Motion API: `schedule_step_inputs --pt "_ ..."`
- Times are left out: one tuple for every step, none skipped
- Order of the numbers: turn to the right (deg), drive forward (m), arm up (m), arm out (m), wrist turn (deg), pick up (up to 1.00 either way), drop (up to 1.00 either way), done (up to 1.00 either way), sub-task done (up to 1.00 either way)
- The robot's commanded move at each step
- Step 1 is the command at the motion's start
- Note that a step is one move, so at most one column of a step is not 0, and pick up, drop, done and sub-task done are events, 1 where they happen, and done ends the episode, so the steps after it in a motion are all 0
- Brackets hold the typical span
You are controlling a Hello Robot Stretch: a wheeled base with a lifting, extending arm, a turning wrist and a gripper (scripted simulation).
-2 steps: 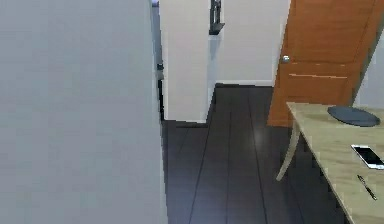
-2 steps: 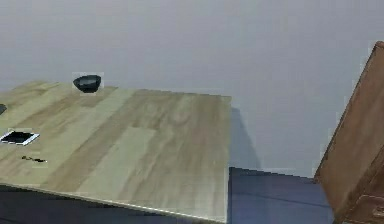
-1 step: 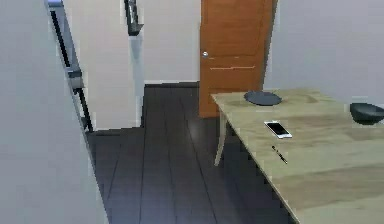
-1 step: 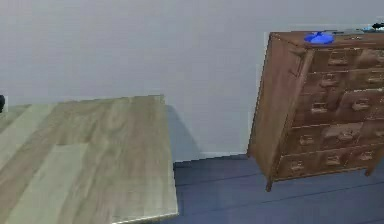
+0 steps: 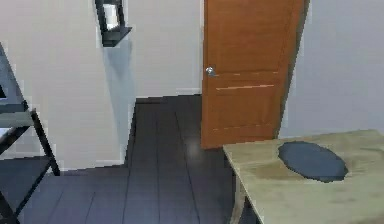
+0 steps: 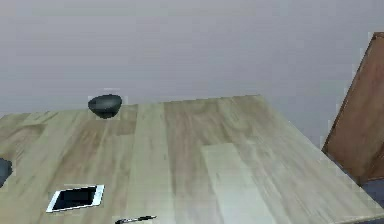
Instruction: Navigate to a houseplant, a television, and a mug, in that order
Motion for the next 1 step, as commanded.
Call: schedule_step_inputs --pt "-21.0 0.00 0.00 0.00 0.0 0.00 0.00 0.00 0.00"
